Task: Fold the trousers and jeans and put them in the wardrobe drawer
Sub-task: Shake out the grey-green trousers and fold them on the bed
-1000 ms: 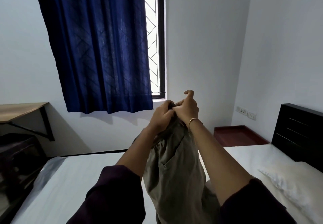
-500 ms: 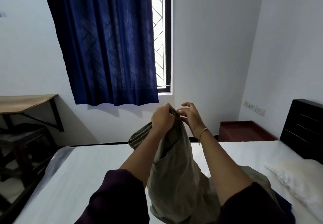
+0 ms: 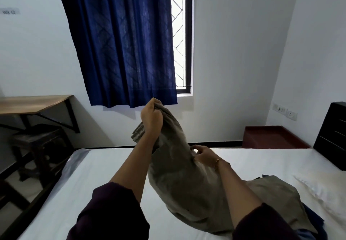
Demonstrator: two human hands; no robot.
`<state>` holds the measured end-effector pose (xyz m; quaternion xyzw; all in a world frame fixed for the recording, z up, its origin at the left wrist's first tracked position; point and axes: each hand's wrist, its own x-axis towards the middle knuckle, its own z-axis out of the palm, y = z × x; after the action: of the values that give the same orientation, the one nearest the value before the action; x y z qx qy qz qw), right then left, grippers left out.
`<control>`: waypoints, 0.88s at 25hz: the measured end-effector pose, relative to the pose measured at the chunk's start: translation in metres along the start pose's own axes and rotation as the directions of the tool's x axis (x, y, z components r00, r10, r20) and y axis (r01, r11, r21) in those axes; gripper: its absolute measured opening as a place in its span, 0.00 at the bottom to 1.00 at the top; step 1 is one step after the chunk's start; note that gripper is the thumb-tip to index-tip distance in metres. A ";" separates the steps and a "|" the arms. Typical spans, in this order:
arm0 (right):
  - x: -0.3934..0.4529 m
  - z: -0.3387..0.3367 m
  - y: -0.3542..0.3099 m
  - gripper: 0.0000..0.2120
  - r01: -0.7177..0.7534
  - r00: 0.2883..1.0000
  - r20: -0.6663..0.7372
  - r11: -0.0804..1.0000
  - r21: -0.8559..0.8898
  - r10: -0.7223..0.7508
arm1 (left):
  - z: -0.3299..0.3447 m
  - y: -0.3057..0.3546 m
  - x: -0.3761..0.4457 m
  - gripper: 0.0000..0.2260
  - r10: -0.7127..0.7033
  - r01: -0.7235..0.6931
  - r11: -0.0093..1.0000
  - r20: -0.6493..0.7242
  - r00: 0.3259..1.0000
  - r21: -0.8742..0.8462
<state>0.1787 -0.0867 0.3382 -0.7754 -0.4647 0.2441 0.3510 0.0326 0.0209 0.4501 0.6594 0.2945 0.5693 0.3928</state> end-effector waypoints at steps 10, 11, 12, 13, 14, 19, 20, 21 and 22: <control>0.019 0.044 -0.003 0.20 0.029 0.989 0.144 0.995 0.099 -0.043 | -0.035 -0.019 0.003 0.20 -0.030 0.033 0.999 0.145 0.989 -0.024; 0.021 0.050 -0.001 0.18 0.069 0.987 0.143 0.997 0.020 -0.071 | -0.038 -0.022 0.001 0.20 -0.035 0.038 0.999 0.134 0.990 -0.020; 0.020 0.052 -0.001 0.13 0.086 0.992 0.096 0.992 -0.092 -0.077 | -0.042 -0.025 0.000 0.20 -0.042 0.044 0.999 0.114 0.993 -0.009; 0.018 0.053 0.000 0.08 0.088 0.996 0.022 0.982 -0.167 -0.086 | -0.046 -0.028 0.000 0.20 -0.052 0.052 0.999 0.084 0.995 0.002; 0.014 0.054 0.002 0.05 0.077 0.996 -0.031 0.986 -0.151 -0.083 | -0.050 -0.032 -0.001 0.20 -0.066 0.065 0.998 0.046 0.997 0.019; -0.018 0.069 -0.003 0.05 -0.039 0.859 0.503 0.992 -0.119 0.094 | -0.064 -0.064 0.000 0.21 -0.143 0.141 0.989 -0.055 0.988 -0.033; -0.022 0.074 -0.004 0.04 -0.069 0.800 0.587 0.991 -0.112 0.122 | -0.064 -0.068 -0.004 0.21 -0.141 0.138 0.990 -0.058 0.988 -0.042; -0.024 0.079 -0.001 0.05 -0.103 0.764 0.630 0.990 -0.096 0.141 | -0.062 -0.070 -0.009 0.21 -0.141 0.139 0.989 -0.050 0.989 -0.041; -0.022 0.082 0.005 0.04 -0.105 0.749 0.641 0.986 -0.133 0.166 | -0.060 -0.074 -0.013 0.21 -0.141 0.140 0.989 -0.038 0.989 -0.040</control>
<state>0.1136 -0.0823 0.2832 -0.6891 -0.5104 0.5015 0.1148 -0.0244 0.0594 0.3831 0.6178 0.3374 0.5589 0.4383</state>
